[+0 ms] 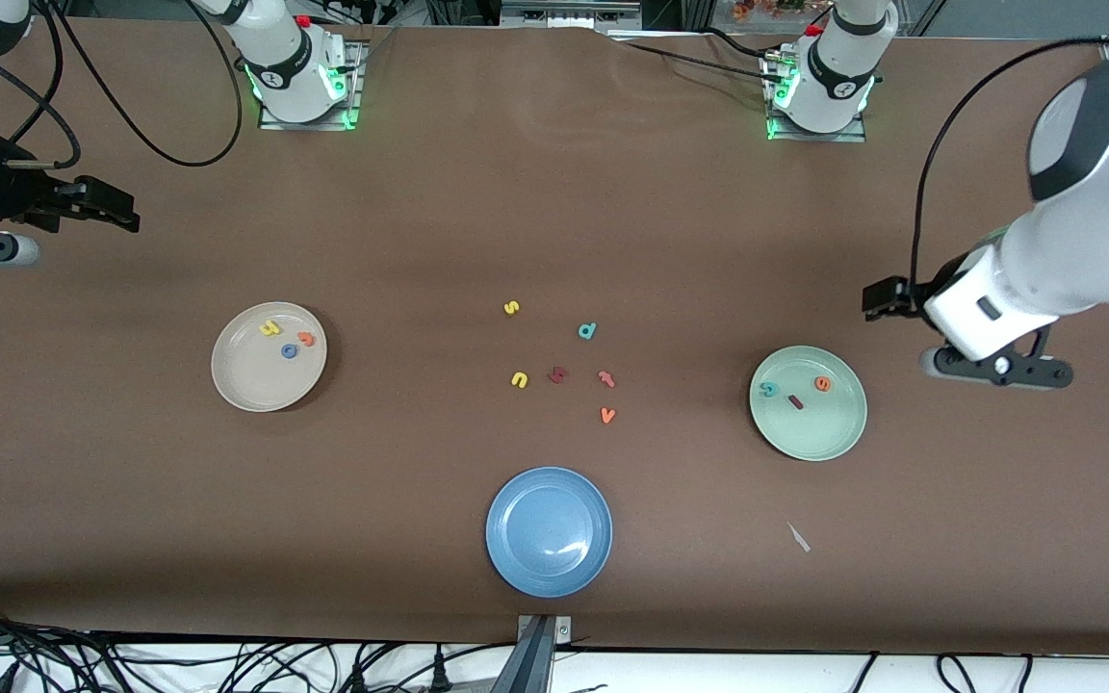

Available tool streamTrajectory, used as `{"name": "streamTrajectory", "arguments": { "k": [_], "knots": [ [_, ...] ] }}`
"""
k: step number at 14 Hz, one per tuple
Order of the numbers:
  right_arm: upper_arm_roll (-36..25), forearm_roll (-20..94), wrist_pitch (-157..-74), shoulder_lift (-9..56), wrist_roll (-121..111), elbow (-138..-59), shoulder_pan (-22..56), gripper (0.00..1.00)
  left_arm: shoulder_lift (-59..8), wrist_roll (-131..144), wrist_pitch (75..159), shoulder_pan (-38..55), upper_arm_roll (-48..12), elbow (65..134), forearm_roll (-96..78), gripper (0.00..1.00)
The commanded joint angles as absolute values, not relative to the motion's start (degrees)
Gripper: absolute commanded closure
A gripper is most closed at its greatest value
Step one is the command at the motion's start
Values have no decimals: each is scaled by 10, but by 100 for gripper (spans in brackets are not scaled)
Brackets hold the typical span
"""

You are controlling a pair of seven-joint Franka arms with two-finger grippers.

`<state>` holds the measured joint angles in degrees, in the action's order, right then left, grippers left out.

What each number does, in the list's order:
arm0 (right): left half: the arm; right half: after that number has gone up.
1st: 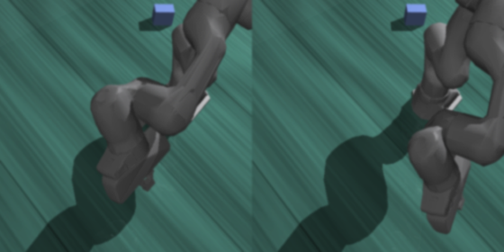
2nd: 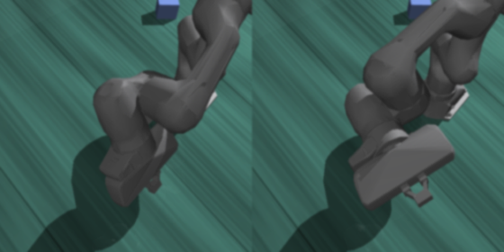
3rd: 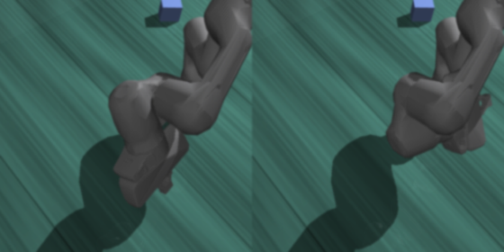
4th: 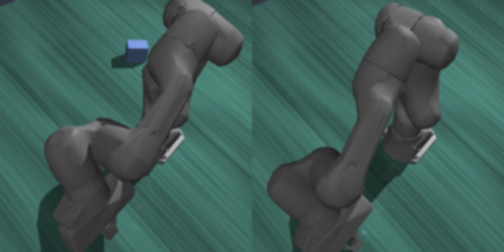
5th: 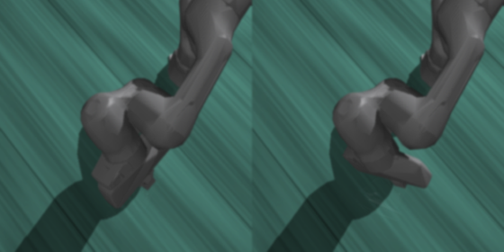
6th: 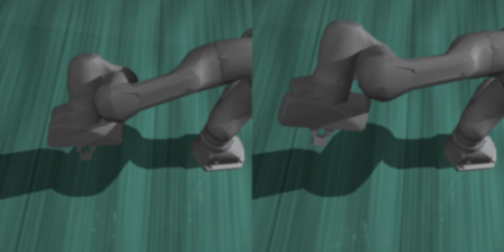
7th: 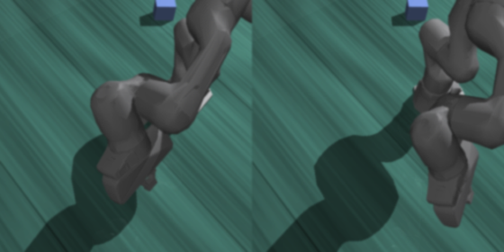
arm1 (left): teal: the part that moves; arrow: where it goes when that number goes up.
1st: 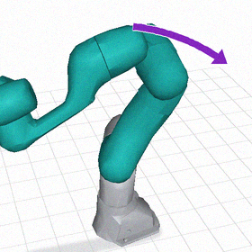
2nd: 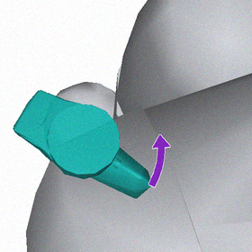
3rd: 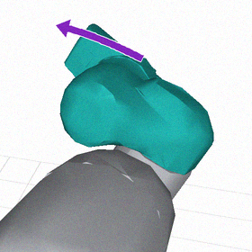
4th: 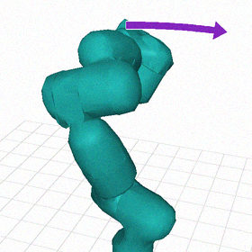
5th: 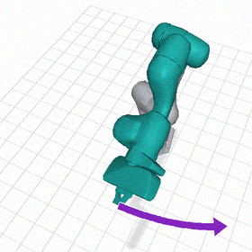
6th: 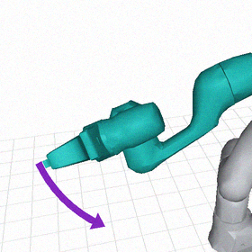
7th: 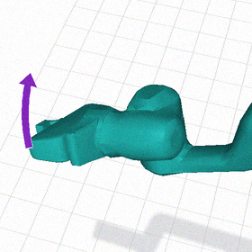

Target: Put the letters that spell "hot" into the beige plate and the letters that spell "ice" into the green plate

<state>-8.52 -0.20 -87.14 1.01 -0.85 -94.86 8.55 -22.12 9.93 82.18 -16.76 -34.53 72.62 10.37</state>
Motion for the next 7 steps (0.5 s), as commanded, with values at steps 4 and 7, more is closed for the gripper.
{"name": "streamTrajectory", "arguments": {
  "k": [4,7],
  "knots": [
    [-83,-6,-876,8,-8,-952,81,0,-118,41,795,-39,-166,750,41,0],
    [-83,-5,-879,10,-8,-952,81,0,-61,-25,814,36,-26,818,-38,0]
  ]
}}
